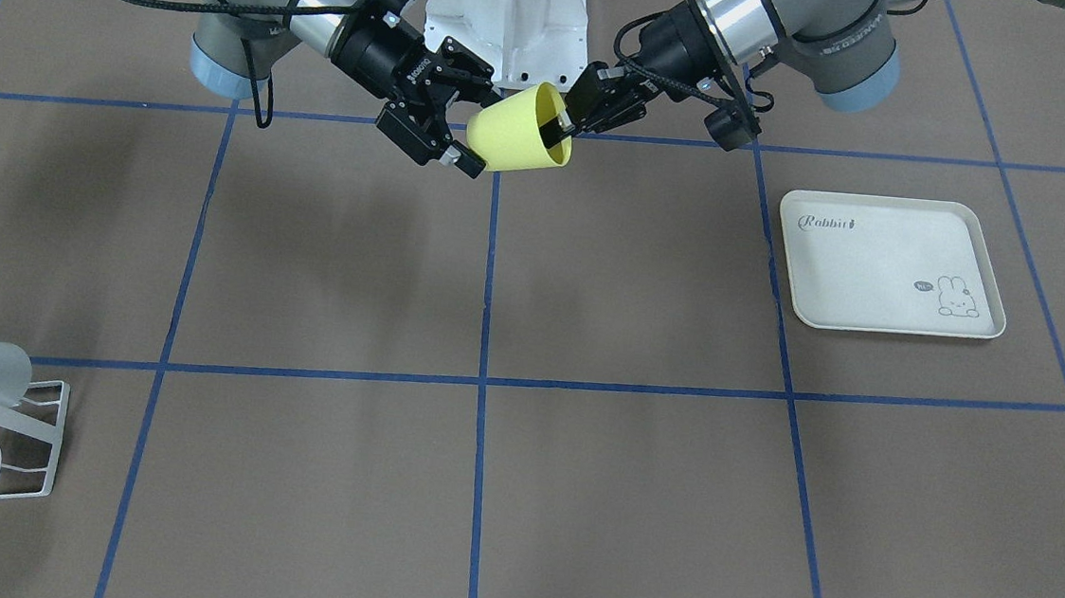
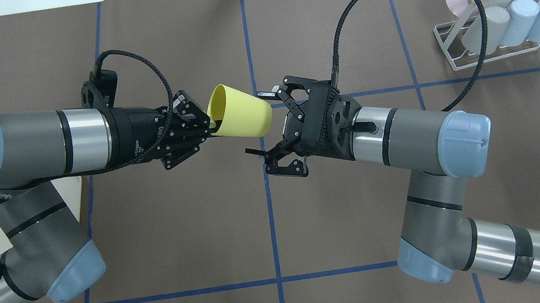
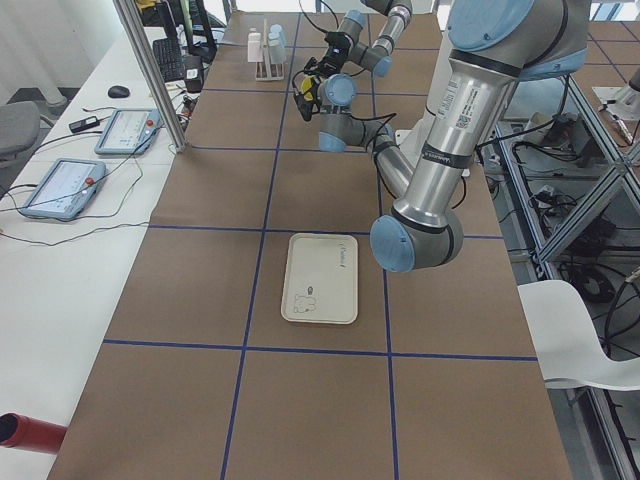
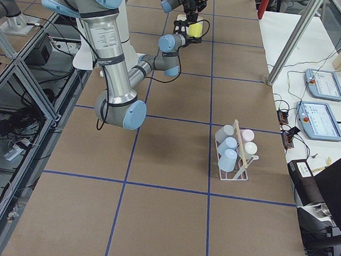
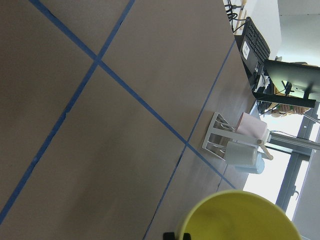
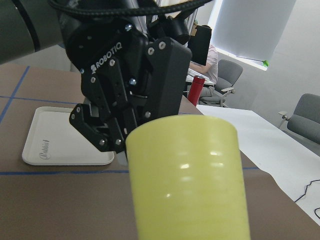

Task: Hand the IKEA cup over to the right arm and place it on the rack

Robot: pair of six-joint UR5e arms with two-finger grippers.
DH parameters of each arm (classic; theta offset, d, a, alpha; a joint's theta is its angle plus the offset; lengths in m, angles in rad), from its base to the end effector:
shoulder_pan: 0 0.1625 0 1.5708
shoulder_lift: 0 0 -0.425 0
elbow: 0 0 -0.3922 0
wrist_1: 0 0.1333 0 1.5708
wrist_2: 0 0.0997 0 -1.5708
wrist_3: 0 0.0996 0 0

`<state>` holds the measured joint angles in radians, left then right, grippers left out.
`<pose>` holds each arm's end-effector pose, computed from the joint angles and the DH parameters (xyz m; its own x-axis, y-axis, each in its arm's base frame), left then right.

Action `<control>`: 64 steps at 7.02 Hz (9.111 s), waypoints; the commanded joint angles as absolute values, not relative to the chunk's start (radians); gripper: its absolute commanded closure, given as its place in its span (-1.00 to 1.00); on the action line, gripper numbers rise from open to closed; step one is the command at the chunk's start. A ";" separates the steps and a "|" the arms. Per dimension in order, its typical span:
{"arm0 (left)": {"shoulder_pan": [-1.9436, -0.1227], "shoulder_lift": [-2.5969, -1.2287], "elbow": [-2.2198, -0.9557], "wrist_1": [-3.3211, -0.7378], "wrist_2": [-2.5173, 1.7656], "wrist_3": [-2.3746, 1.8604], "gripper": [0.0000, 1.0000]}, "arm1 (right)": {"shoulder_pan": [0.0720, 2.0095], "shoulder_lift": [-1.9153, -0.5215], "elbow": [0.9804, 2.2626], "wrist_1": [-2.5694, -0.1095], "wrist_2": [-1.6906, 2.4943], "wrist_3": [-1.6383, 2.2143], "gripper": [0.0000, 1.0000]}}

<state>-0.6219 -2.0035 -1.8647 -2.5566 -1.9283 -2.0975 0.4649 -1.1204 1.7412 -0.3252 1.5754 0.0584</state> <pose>0.3894 -0.4002 0.1759 -0.2320 -0.4131 -0.8806 0.1707 0.8740 -0.4550 -0.4502 -0.3744 0.1926 0.4284 -0.9019 0.0545 -0.2859 -0.0781 0.9551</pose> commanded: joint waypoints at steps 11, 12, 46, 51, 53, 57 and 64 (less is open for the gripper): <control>-0.717 -1.938 -1.888 -2.560 -2.055 -1.892 -1.00 | 0.527 -1.213 1.778 -0.341 1.582 0.045 0.83; -0.736 -1.868 -1.923 -2.560 -2.071 -1.820 -1.00 | 0.557 -1.224 1.776 -0.354 1.601 0.044 1.00; -0.782 -1.647 -1.970 -2.568 -2.065 -1.462 -1.00 | 1.104 -1.293 1.361 -0.857 1.172 -1.848 1.00; -0.782 -1.649 -1.970 -2.569 -2.066 -1.462 -1.00 | 1.068 -1.284 1.353 -0.859 1.094 -1.879 1.00; -0.781 -1.649 -1.968 -2.569 -2.066 -1.462 -1.00 | 1.068 -1.282 1.355 -0.857 1.094 -1.885 1.00; -0.782 -1.649 -1.968 -2.569 -2.066 -1.462 -1.00 | 1.051 -1.292 1.344 -0.857 1.048 -1.891 1.00; -0.782 -1.652 -1.970 -2.569 -2.071 -1.462 -1.00 | 1.028 -1.287 1.338 -0.857 1.026 -1.891 1.00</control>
<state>-0.7822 -1.6513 -1.9683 -2.5694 -2.0696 -1.4619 1.0284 -1.2846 1.3377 -0.8575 1.0256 -1.8909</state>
